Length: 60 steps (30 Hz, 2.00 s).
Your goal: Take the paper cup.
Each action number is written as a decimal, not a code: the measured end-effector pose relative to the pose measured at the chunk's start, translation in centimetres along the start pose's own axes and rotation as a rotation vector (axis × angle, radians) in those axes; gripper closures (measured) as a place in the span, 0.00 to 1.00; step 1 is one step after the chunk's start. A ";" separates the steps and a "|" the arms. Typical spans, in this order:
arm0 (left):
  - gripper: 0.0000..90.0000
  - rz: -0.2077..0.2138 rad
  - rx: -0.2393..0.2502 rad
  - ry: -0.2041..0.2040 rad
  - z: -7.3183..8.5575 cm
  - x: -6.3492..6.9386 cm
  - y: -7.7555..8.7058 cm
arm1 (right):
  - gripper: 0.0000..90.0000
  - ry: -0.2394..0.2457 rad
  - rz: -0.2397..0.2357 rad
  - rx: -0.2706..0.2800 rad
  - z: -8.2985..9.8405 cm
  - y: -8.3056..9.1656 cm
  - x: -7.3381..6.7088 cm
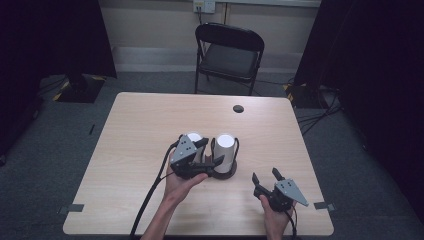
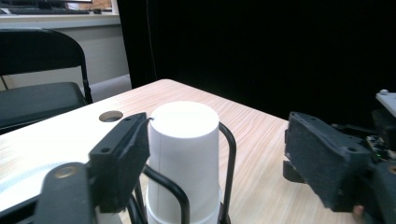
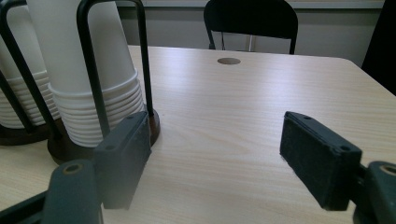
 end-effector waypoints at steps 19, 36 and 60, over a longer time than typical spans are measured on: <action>0.27 0.030 -0.089 -0.010 -0.8 -1.1 -4.6 | 0.28 -0.006 -0.003 0.012 -0.1 0.1 0.1; 0.34 0.021 -0.155 -0.048 0.1 -1.8 -7.2 | 0.28 -0.006 -0.010 0.019 -0.1 0.2 0.0; 0.40 0.004 -0.190 -0.063 0.9 -1.8 -7.8 | 0.28 -0.006 -0.011 0.026 -0.1 0.3 0.0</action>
Point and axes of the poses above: each handheld gripper's, and its own axes: y roughly backward along the jaws, z roughly out of its underside, x roughly to its right, the point moved 10 cm from there along -y, roughly forward along the jaws, and after that the axes turned 3 degrees about -z, right-handed, at the moved point
